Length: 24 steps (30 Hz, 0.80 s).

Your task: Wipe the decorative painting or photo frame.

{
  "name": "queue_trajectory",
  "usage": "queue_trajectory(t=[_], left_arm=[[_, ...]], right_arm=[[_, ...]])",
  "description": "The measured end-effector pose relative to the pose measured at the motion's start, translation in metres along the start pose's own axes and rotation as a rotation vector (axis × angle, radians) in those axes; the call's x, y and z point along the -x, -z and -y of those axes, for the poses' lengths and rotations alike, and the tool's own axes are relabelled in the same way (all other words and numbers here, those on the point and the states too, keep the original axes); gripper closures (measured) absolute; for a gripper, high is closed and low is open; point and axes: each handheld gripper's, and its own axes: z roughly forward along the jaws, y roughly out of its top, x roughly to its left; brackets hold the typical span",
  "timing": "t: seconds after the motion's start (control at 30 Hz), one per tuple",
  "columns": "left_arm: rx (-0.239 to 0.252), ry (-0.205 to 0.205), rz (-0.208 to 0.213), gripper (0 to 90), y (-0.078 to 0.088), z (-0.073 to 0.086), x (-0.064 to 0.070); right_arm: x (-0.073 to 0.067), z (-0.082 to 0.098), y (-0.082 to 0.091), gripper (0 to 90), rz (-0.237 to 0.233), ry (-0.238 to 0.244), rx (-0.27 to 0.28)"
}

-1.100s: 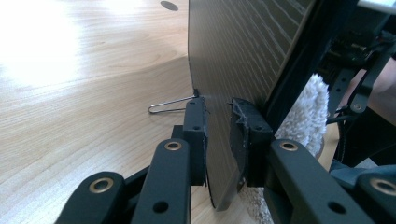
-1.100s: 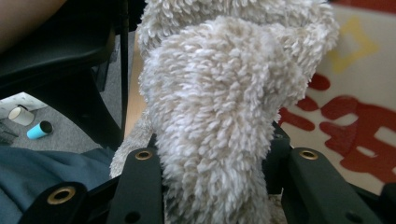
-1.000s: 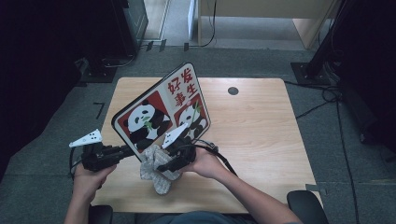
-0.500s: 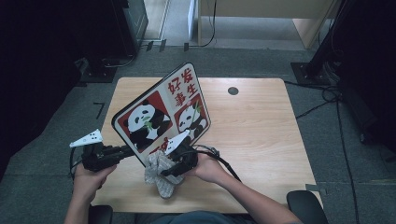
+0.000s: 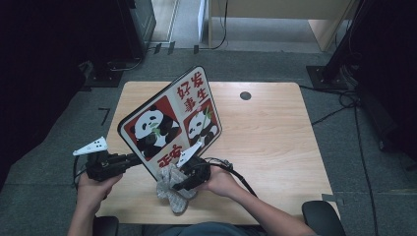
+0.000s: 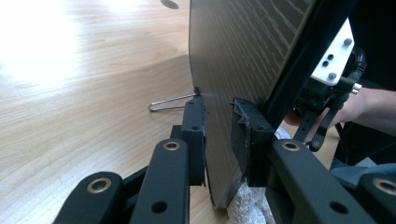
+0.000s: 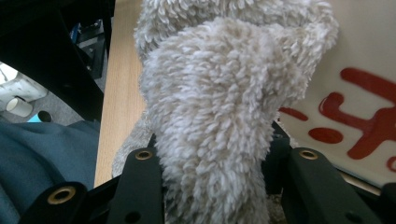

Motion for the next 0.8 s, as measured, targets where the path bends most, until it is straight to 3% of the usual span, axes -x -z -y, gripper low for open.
queue_trajectory(t=[0.13,0.3,0.5,0.8], left_arm=[[0.006,0.007,-0.001,75.4,0.001,0.001,-0.002],[0.004,0.014,-0.003,74.7,0.001,0.001,-0.003],[-0.006,0.009,-0.003,74.3,0.001,0.0,-0.003],[-0.005,0.01,-0.004,74.2,0.0,0.0,-0.002]], right_arm=[[-0.002,-0.002,0.001,63.0,0.003,-0.023,-0.008],[-0.01,-0.011,0.008,63.7,0.012,-0.003,-0.013],[-0.022,-0.025,0.012,63.7,-0.029,0.015,0.019],[-0.044,-0.048,-0.006,63.7,-0.1,0.072,0.02]])
